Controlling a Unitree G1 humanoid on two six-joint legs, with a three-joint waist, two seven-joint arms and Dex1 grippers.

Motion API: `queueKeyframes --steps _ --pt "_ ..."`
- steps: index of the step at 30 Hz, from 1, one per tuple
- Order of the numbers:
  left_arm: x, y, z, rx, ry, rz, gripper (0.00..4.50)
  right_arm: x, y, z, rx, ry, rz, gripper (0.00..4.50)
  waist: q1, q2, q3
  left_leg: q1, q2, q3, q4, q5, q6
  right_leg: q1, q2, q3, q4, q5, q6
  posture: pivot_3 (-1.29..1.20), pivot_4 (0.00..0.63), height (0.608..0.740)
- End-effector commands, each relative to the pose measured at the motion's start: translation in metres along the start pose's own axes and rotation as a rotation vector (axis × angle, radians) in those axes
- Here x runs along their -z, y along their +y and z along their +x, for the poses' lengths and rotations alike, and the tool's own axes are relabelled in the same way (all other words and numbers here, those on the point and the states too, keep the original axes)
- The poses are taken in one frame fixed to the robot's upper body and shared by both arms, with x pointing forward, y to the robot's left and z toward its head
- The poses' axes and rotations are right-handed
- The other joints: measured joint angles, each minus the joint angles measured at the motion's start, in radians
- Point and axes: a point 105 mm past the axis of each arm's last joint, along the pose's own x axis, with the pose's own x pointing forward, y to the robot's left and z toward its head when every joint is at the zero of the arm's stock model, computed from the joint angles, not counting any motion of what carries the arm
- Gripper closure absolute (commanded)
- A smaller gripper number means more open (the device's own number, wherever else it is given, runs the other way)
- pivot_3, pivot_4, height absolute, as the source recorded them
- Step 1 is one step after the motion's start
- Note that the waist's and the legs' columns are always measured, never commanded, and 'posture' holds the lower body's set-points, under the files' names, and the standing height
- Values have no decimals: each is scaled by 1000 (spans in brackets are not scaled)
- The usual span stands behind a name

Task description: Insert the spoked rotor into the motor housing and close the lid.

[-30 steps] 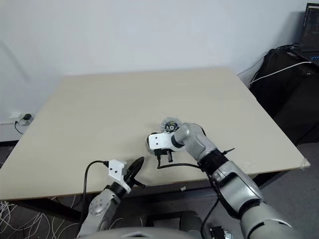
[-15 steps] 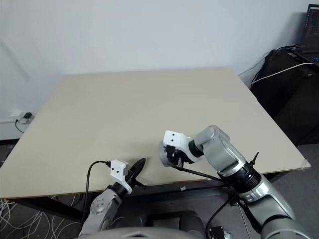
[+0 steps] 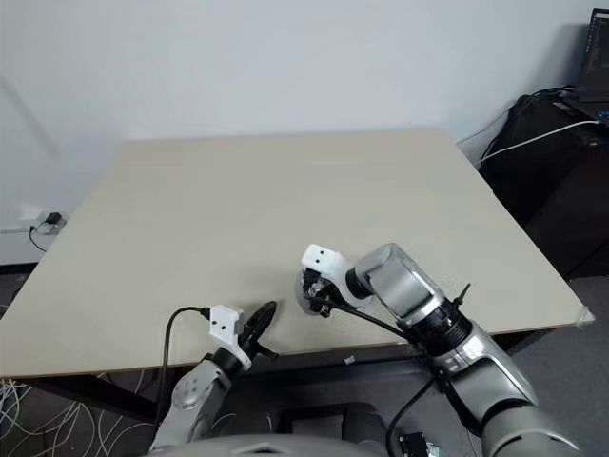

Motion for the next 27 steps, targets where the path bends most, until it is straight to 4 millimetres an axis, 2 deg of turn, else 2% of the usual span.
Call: queueKeyframes --steps 1,15,24,26,27 --pt "-8 0 3 -3 -36 -5 4500 -18 -5 0 33 -45 -18 4394 0 0 0 0 0 0 0 0 0 0 0 0 0 0 0 0 0 740" --pt "-7 -1 2 0 -33 -13 4500 -53 -8 26 50 -163 113 4394 -16 1 0 0 0 0 -1 0 0 -1 1 0 0 5 -2 0 0 740" --pt "-8 0 0 -11 -35 -22 4500 -55 -6 34 50 -179 143 4394 -17 1 0 0 0 0 -1 1 1 -1 1 0 0 5 -2 0 0 740" --pt "-8 0 0 -10 -35 -25 4500 -55 -7 34 55 -185 152 3683 -18 1 0 0 0 0 -1 1 1 -1 1 0 0 5 -2 0 0 740" --pt "-8 0 0 -9 -35 -26 4500 -56 -7 34 55 -191 157 3489 -17 1 0 0 0 0 -1 1 1 -1 1 0 0 5 -2 0 0 740"
